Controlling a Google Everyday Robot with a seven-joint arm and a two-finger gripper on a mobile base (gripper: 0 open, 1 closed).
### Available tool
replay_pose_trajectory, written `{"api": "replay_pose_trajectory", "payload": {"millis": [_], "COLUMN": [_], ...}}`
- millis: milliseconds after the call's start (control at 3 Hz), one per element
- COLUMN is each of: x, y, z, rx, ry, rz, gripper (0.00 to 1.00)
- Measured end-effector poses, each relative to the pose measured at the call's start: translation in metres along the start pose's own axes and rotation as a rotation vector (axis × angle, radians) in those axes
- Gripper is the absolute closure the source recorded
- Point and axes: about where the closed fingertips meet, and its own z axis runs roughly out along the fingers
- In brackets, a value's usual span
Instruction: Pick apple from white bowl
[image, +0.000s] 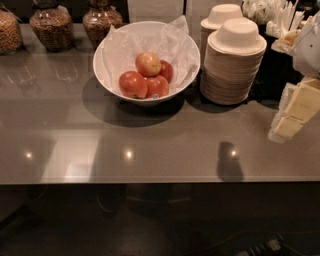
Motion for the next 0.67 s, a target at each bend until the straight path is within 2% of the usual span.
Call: {"api": "replay_pose_trajectory", "payload": {"millis": [333,667], "x": [-0.034,-0.072], "y": [-0.032,-0.063], "z": [0.007,0.013], "rx": [0.108,0.185], "ry": [-0.151,-0.284], "rz": [-0.095,-0.221], "gripper": [0.00,0.00]}}
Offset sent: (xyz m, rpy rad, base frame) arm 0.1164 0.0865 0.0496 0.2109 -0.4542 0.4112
